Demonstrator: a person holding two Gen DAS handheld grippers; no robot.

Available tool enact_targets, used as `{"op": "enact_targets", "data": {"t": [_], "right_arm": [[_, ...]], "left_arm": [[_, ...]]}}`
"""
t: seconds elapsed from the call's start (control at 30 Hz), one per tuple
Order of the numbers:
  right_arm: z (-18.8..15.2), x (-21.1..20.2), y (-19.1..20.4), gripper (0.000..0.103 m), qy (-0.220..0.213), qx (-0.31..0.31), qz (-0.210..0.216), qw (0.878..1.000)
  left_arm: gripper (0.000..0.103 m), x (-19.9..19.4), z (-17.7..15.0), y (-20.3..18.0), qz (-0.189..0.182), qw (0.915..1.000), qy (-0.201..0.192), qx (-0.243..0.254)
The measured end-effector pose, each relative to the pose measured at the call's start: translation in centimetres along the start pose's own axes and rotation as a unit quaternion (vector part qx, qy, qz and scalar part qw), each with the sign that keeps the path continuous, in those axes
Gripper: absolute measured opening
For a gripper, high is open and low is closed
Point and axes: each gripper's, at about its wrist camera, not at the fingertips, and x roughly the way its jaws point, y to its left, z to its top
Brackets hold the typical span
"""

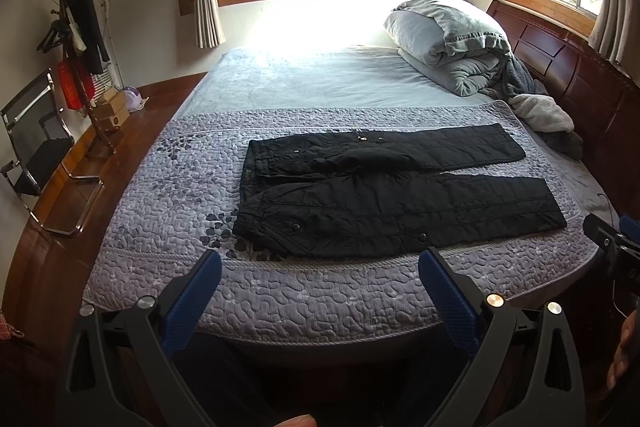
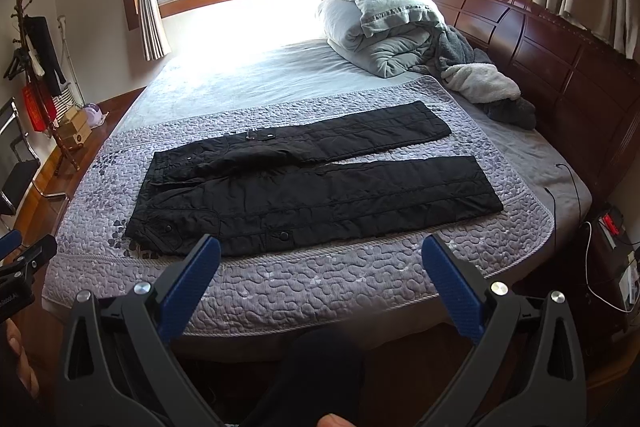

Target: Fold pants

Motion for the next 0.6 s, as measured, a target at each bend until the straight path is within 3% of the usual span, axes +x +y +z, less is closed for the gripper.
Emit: {"op": "enact_targets", "data": {"t": [0.6], "right_arm": [[-0.13, 0.73, -0.10, 0.101, 0.006, 0.000, -0.001, 1.000]], "left_arm": [[0.099, 0.53, 0.22, -0.24, 0.003, 1.0000, 0.008, -0.002]]}}
